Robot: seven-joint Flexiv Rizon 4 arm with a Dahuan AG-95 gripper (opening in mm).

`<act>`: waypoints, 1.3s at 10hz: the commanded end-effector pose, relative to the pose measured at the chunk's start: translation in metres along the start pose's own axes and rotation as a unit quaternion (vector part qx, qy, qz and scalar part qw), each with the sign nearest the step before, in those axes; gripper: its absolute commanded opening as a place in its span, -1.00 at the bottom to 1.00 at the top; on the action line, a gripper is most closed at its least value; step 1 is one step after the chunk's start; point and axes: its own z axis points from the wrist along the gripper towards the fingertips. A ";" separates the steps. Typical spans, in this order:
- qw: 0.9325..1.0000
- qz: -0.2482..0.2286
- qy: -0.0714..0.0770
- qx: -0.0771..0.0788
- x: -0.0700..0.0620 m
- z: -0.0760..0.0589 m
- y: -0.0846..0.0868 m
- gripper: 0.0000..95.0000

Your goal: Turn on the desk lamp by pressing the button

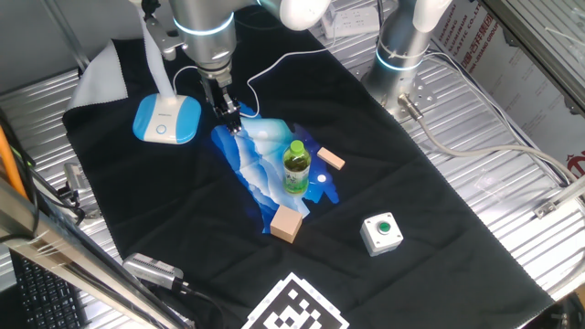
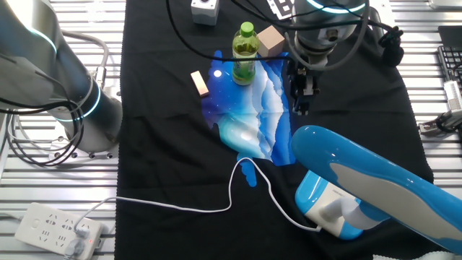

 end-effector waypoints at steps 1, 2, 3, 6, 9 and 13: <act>1.000 -0.021 -0.003 -0.004 -0.001 0.000 0.000 -1.00; 1.000 -0.021 -0.004 -0.004 -0.001 0.000 0.000 -1.00; 1.000 -0.021 -0.004 -0.004 -0.001 0.000 0.000 -1.00; 1.000 -0.018 -0.004 -0.003 -0.001 0.000 0.000 -1.00; 1.000 -0.020 -0.005 -0.003 -0.001 0.000 0.001 -1.00; 1.000 -0.016 -0.005 -0.002 0.000 -0.001 0.001 -1.00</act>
